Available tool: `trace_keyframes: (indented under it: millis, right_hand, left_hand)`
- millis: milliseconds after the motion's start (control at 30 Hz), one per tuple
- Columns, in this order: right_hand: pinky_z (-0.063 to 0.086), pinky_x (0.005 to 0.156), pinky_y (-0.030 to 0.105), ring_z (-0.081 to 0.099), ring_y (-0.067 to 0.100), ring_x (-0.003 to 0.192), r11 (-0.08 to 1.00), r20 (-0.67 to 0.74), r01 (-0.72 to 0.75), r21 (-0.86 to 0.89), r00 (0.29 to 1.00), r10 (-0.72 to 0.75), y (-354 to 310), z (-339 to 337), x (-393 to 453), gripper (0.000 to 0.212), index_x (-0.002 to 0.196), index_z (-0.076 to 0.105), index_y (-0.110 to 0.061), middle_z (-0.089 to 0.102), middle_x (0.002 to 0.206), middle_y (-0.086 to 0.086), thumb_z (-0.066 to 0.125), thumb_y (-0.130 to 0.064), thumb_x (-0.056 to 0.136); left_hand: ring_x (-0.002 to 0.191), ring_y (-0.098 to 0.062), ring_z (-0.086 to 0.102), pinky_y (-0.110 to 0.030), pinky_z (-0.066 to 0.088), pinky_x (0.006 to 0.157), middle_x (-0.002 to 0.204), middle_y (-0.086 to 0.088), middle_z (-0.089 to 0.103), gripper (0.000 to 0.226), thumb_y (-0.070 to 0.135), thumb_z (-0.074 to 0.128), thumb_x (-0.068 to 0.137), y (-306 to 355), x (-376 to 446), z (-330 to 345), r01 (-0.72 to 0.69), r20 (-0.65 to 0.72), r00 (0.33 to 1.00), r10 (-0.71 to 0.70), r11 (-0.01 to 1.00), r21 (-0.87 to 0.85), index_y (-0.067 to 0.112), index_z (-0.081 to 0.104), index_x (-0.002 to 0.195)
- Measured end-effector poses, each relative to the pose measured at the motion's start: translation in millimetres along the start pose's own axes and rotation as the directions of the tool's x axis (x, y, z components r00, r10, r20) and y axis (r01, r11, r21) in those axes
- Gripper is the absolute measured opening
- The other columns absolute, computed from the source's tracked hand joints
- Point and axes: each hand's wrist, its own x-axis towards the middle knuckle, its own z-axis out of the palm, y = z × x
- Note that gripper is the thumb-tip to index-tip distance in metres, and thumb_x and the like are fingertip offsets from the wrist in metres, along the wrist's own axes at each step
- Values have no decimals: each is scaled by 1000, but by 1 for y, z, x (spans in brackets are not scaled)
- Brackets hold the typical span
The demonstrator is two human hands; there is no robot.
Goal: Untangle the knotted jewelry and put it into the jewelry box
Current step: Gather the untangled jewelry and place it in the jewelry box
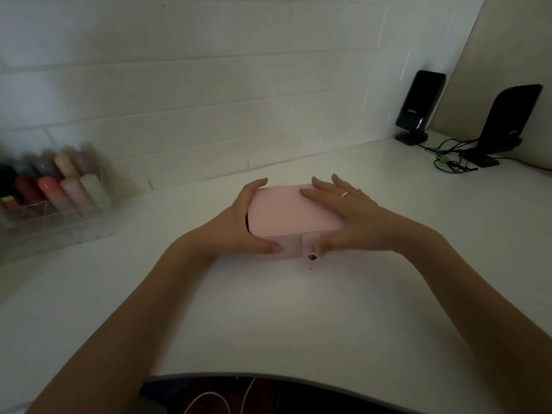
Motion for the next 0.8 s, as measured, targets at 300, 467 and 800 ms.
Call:
trace_keyframes:
  millis: [300,467,800]
  right_hand:
    - [6,119,39,-15,13,146,1000,-81,17,-14,997,-19,-11,13,-3,107,150,15,-41,2,160,-15,77,-58,64]
    - [21,117,45,-13,15,147,992,-102,-9,-123,995,-3,-16,16,-6,100,151,11,-39,1,161,-13,70,-59,73]
    - [18,107,21,-1,-2,142,912,-277,84,402,960,33,5,9,-9,105,141,10,-56,-5,159,-13,80,-40,64]
  left_hand:
    - [110,14,38,3,36,77,123,27,31,136,46,82,32,-1,0,1,19,31,999,-19,1000,-18,32,9,146]
    - [110,6,43,-1,38,80,125,18,34,132,47,81,32,-3,3,0,16,21,1000,-16,1000,0,32,12,143]
    - [120,-5,38,2,32,82,135,12,31,131,43,82,38,-3,-1,-1,35,-48,998,-34,999,22,31,11,148]
